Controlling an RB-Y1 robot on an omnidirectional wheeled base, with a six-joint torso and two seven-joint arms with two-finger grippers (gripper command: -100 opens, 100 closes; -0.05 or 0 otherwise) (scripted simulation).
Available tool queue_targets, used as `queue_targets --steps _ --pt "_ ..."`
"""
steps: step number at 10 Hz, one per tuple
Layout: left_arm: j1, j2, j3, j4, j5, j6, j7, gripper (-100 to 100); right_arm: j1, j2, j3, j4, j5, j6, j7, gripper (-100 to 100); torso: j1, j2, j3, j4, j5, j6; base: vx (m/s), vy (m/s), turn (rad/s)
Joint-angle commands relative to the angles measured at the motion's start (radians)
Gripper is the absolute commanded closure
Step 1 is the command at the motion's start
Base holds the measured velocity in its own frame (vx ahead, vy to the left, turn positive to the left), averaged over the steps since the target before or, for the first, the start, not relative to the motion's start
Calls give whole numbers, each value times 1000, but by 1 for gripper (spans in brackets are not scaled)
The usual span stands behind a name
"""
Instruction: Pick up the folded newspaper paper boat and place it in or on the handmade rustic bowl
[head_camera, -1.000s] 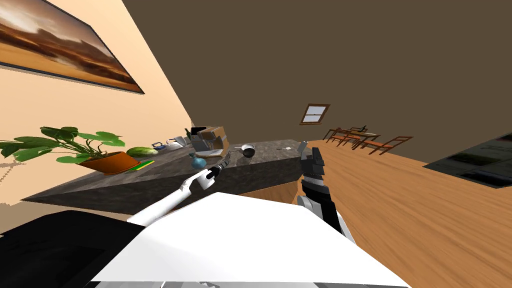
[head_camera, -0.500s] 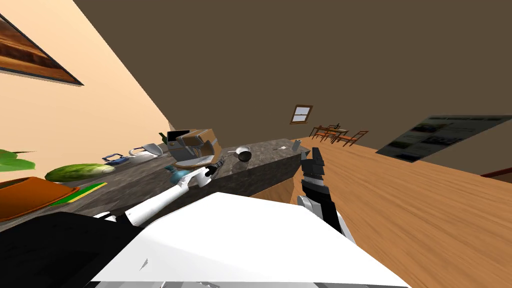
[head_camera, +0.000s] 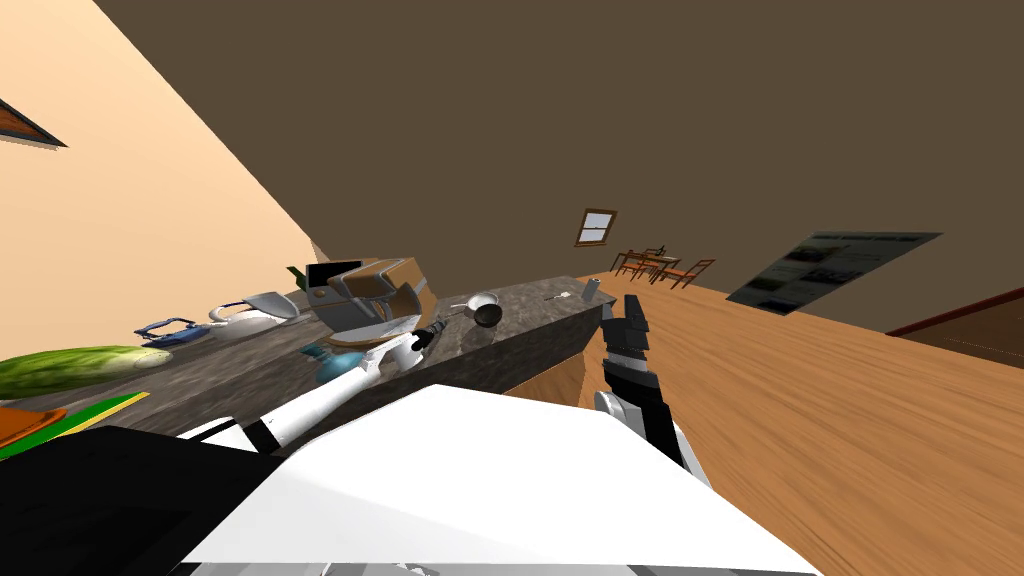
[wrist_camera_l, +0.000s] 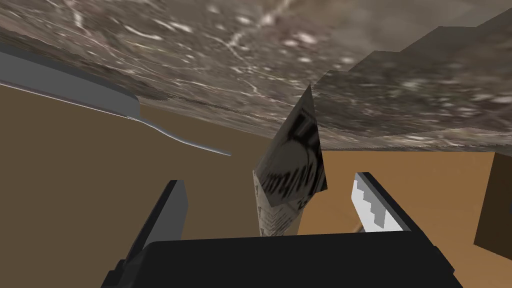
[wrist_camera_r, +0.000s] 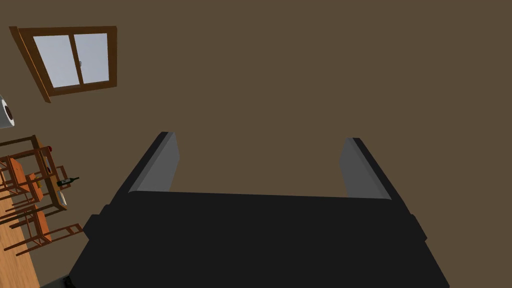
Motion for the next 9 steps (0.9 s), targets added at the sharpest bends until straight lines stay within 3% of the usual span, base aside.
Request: queue_targets --steps 1,2,6,7,8,9 --pt "0 0 0 0 0 0 0 -100 0 0 0 0 0 0 0 0 0 0 0 0 0 0 0 0 0" --pt "0 -1 1 3 -1 -3 -1 100 0 0 0 0 0 0 0 0 0 0 0 0 0 0 0 0 0" --pt "0 -1 0 2 -1 -3 -1 100 0 0 0 0 0 0 0 0 -1 0 0 0 0 0 0 0 0" --pt "0 -1 0 2 -1 -3 -1 0 0 0 0 0 0 0 0 0 -1 0 0 0 0 0 0 0 0" --pt "7 18 -7 -28 9 14 5 100 0 0 0 0 0 0 0 0 -1 0 0 0 0 0 7 -8 25" --pt "2 8 -4 -10 4 3 2 100 0 0 0 0 0 0 0 0 -2 0 0 0 -1 0 4 -5 9"
